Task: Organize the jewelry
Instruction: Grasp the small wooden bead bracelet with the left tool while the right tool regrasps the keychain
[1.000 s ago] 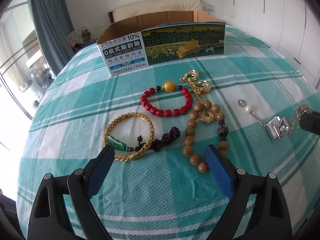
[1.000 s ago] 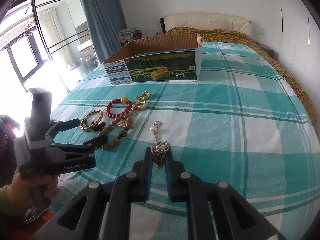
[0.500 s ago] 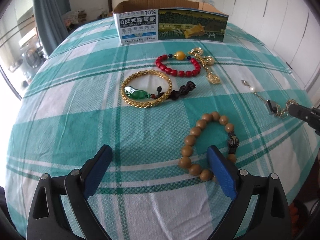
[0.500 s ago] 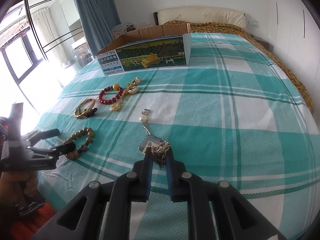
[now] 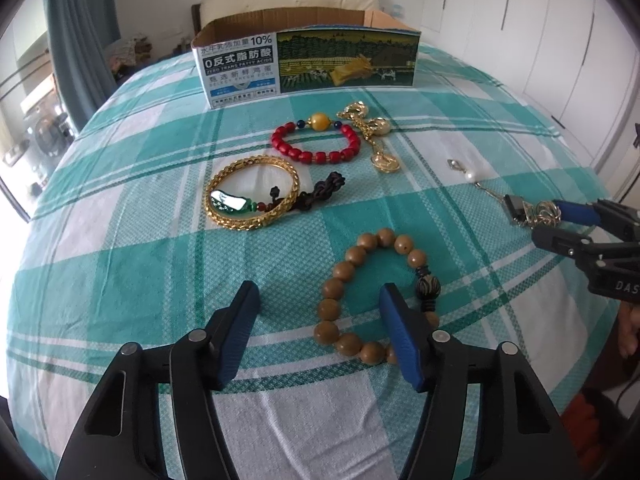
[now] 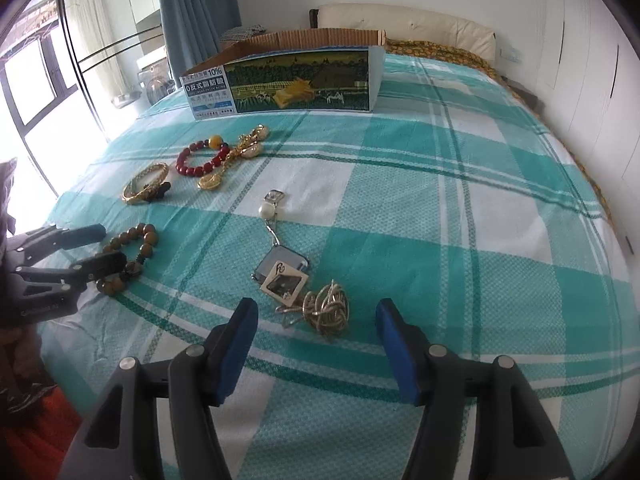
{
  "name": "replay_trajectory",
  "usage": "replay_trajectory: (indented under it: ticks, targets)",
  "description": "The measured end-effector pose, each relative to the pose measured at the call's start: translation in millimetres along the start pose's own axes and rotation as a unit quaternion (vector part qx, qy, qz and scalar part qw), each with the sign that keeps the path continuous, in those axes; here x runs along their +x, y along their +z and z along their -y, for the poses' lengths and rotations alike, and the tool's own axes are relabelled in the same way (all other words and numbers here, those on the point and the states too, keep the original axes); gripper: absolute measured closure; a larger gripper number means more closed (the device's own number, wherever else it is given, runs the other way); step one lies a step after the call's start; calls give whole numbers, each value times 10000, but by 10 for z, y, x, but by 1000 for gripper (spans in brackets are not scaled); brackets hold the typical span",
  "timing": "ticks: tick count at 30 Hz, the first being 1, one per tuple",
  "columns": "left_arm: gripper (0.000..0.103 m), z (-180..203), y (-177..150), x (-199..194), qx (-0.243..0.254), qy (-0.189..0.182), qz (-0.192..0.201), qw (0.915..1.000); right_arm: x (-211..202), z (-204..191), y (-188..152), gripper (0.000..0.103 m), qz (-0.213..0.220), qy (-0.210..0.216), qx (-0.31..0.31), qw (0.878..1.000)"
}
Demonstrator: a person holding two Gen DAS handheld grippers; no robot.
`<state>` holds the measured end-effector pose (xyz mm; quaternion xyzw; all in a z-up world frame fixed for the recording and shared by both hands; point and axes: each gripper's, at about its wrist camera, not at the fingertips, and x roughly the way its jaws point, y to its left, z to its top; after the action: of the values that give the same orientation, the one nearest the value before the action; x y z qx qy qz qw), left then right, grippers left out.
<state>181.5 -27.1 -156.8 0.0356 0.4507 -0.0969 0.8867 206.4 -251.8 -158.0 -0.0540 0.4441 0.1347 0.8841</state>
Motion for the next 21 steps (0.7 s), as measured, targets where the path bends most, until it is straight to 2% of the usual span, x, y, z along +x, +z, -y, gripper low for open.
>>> replay_trajectory:
  ticks: [2,3,4,5,9,21]
  targets:
    - [56,5,11,-12,27,-50,1,10000,36,-43,24,40,-14,-102,-117,9999]
    - [70,8,18,-16,40,-85,5,10000,36,-53,29,40,-12,-81,-126,9999]
    - [88,3,25,-18,40,-129,6,9999,26,-51,26,58,-13,-9,-96,10000]
    - [92,-7,33,-16,14,-202,-11,9998,10,-51,24,84,-13,68,-71,10000]
    - [93,-128,61,-56,-317,-529,17,9981,-117,-62,17,88,18,84,-11,10000]
    - [93,-337,378,-644,-801,-1135,564,9887,-720,-68,353,89,737,488,362,9954]
